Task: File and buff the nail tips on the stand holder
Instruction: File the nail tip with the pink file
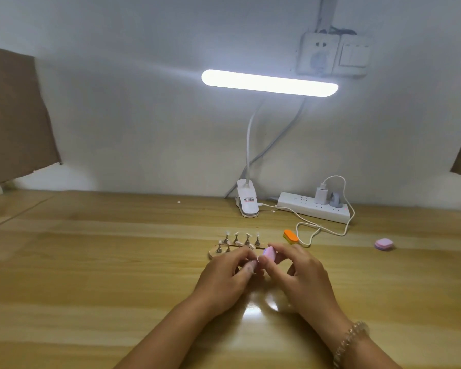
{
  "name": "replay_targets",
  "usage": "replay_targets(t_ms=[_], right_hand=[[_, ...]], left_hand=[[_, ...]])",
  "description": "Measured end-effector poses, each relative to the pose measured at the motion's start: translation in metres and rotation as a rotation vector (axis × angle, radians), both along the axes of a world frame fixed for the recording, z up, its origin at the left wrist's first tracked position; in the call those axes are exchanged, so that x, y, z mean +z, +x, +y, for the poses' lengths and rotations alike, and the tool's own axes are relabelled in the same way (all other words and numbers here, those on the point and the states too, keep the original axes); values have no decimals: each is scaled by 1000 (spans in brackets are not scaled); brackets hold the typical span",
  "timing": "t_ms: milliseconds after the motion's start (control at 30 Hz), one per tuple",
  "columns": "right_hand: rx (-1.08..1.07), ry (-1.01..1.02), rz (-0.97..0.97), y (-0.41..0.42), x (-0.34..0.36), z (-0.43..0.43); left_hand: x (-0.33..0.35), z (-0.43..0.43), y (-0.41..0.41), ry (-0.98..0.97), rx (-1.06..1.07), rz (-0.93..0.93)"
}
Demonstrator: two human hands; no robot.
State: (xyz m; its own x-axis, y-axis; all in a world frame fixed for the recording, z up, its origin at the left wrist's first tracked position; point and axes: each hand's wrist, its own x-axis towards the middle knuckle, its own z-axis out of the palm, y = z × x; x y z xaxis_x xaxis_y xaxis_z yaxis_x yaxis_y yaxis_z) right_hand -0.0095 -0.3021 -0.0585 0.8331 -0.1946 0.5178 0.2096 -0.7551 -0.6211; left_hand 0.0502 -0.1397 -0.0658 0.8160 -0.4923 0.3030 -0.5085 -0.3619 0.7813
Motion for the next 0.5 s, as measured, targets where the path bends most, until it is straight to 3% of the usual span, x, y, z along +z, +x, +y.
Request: replay_targets(t_ms=[133, 500], right_hand=[[120, -104, -21, -6, -2, 9], [101, -21, 15, 0, -2, 5]], left_hand=[[0, 1, 0, -6, 13, 3], [1, 2, 2, -16, 2, 25]])
